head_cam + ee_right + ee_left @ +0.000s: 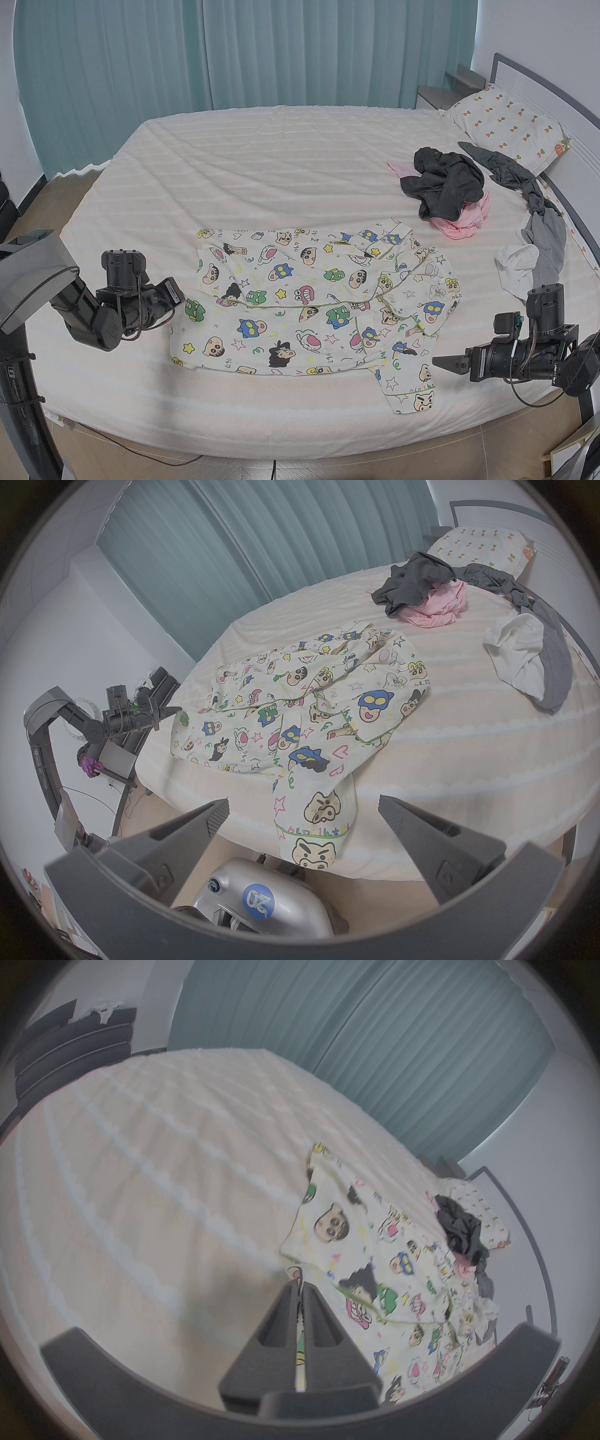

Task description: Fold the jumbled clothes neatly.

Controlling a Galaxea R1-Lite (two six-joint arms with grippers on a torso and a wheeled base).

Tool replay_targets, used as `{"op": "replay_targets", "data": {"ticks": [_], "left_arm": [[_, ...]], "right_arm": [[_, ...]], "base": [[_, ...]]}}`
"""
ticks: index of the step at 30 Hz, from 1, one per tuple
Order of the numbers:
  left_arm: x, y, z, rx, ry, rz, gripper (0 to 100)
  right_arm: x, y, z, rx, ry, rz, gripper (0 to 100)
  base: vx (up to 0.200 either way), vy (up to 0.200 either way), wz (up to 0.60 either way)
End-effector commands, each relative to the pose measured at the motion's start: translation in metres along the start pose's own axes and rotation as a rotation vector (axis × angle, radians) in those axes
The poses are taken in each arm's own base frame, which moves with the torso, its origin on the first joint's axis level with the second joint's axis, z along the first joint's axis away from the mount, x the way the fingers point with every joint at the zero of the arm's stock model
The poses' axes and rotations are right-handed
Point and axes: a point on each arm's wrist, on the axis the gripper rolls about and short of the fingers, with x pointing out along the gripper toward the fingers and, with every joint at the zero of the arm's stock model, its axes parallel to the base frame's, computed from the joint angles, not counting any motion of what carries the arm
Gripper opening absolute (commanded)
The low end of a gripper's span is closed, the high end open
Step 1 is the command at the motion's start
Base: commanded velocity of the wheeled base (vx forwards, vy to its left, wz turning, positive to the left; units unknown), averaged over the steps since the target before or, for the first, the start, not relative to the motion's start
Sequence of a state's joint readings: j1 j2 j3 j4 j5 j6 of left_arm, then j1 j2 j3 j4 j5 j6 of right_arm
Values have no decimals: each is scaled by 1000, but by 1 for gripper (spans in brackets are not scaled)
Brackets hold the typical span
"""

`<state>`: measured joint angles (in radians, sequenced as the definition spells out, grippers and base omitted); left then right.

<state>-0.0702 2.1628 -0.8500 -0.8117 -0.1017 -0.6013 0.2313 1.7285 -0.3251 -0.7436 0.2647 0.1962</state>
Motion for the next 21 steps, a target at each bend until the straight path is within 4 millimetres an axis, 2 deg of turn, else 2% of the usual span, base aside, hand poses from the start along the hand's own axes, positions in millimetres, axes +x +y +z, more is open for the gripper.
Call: {"op": "replay_targets", "data": {"ticks": [1,7,13,18,21], "left_arm": [[-6,-2,14,2,-75,-31,0],[-1,7,15,-8,-78,-12,0],[15,17,21,-18,-98,4,0],[24,10,28,-9,-119,-19,0],[26,4,24,0,-98,-28,0]], "right_arm": [[-2,1,1,-2,-9,3,100],[-3,1,2,-4,-13,4,100],[-2,1,2,-3,-12,3,100],[-2,1,2,-3,-12,3,100],[-2,1,1,-3,-10,3,100]], "base": [[0,0,0],[0,0,0],[0,0,0],[0,0,0],[0,0,0]]}}
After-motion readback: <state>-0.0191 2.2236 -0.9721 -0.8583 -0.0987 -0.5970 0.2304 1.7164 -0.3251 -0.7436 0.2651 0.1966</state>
